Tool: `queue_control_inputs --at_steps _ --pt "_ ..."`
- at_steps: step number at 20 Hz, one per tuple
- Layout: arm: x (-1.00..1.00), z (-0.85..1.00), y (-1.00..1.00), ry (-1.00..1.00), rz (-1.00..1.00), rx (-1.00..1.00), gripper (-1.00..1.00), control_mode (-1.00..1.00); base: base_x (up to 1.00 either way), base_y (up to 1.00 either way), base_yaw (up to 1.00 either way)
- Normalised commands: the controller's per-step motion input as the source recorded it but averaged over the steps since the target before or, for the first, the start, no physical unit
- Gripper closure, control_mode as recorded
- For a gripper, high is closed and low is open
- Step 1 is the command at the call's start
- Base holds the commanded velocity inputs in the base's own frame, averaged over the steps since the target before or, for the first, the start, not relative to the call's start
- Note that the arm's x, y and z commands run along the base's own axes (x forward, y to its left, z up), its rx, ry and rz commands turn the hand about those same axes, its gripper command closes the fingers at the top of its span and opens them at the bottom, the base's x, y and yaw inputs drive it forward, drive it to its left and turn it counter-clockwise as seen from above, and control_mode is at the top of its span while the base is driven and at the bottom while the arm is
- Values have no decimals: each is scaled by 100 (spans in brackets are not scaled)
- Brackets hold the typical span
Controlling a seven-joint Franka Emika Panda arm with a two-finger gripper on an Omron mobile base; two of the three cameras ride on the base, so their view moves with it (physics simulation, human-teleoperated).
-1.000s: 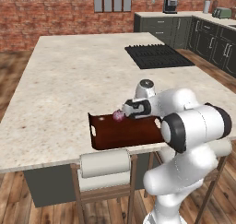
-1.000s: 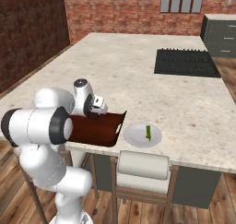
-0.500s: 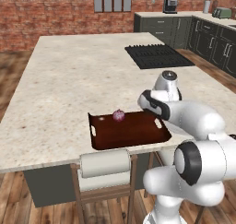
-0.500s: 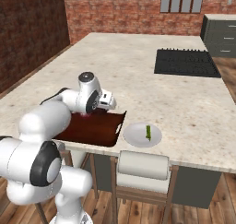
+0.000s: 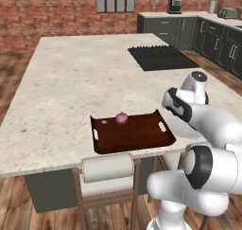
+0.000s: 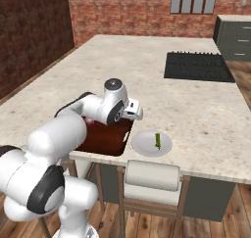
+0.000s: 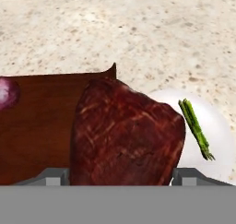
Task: Create a steak meal by picking up the steak and asparagus from the tray and placing them on the plate. Leave the pomegranate on the tray.
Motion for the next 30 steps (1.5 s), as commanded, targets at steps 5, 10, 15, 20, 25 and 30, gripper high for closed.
queue_control_inputs --at_steps 5,10,15,20,25,30 --pt "0 -17 -64 6 0 0 100 -100 0 0 0" --pt "0 -18 -53 7 0 0 100 -100 0 0 0" --pt "0 -34 -16 10 2 -1 100 -100 0 0 0" --pt "0 -41 0 7 5 0 100 -100 0 0 0" --pt "2 -28 0 1 5 0 100 -100 0 0 0" --pt "5 -31 0 0 6 0 100 -100 0 0 0"
